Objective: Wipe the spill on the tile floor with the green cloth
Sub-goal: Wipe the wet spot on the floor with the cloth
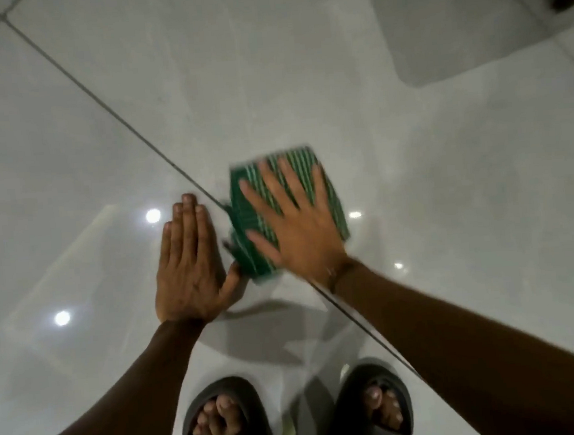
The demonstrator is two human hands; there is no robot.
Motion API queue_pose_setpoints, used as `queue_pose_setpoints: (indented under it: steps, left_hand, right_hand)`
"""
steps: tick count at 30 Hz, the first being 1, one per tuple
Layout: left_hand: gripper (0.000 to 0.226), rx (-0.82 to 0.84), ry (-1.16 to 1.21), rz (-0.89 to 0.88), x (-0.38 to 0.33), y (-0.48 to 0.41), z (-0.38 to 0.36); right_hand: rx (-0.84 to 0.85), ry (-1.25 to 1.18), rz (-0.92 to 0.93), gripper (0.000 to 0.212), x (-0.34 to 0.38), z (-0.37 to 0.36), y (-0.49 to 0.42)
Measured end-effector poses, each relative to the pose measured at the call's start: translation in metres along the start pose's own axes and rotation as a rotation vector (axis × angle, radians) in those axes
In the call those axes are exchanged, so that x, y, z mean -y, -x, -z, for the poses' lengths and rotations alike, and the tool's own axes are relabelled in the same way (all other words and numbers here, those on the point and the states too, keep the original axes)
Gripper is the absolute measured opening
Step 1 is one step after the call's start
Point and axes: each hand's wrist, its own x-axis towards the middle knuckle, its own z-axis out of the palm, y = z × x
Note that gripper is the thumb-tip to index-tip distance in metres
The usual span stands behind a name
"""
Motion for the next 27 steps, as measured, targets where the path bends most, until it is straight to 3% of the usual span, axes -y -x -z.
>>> queue_pose_setpoints:
  steps: [2,4,7,9,10,12,14,16,19,21,23,25,27]
  left_hand:
    - [0.108,0.008,-0.003,-0.006,0.001,-0.008,0.004]
    - [0.107,0.005,0.008,-0.012,0.003,-0.015,0.005]
    - [0.108,-0.002,0.02,-0.007,0.001,-0.019,-0.001]
    - [0.109,-0.017,0.021,0.028,0.006,-0.011,-0.006]
    - [0.108,-0.025,0.019,0.043,0.01,-0.006,-0.008]
    - [0.104,-0.042,0.008,0.005,0.015,-0.001,-0.013]
    - [0.094,-0.079,-0.011,-0.095,0.005,-0.002,-0.019]
    - [0.086,-0.109,0.0,-0.116,-0.009,-0.006,-0.014]
    - [0.084,-0.116,0.077,-0.242,-0.082,-0.024,-0.01]
    - [0.085,-0.122,0.083,-0.266,-0.111,-0.044,-0.009]
    - [0.09,-0.139,0.056,-0.326,-0.134,-0.068,-0.012]
    - [0.093,-0.158,-0.016,-0.36,-0.138,-0.082,-0.022]
    - [0.094,-0.127,-0.068,-0.347,-0.138,-0.07,-0.032]
  right_hand:
    - [0.037,0.034,-0.064,0.084,-0.034,-0.003,0.079]
    - [0.077,0.043,-0.326,0.08,-0.088,0.007,0.119]
    - [-0.032,-0.013,-0.853,0.079,-0.153,0.039,0.073]
    - [-0.147,-0.051,-1.011,0.08,-0.149,0.051,0.004]
    - [-0.159,-0.069,-0.969,0.08,-0.133,0.048,-0.025]
    - [-0.113,-0.061,-0.644,0.078,-0.088,0.032,-0.046]
    - [-0.068,-0.04,-0.198,0.079,-0.056,0.01,0.001]
    - [-0.03,-0.07,-0.038,0.082,-0.045,-0.006,0.094]
    - [0.05,-0.04,-0.493,0.08,-0.099,0.01,0.237]
    - [0.031,-0.047,-0.913,0.08,-0.154,0.026,0.23]
    - [-0.149,-0.103,-1.252,0.081,-0.202,0.045,0.159]
    - [-0.21,-0.132,-1.231,0.082,-0.214,0.043,0.095]
    - [-0.161,-0.11,-0.971,0.081,-0.188,0.023,0.083]
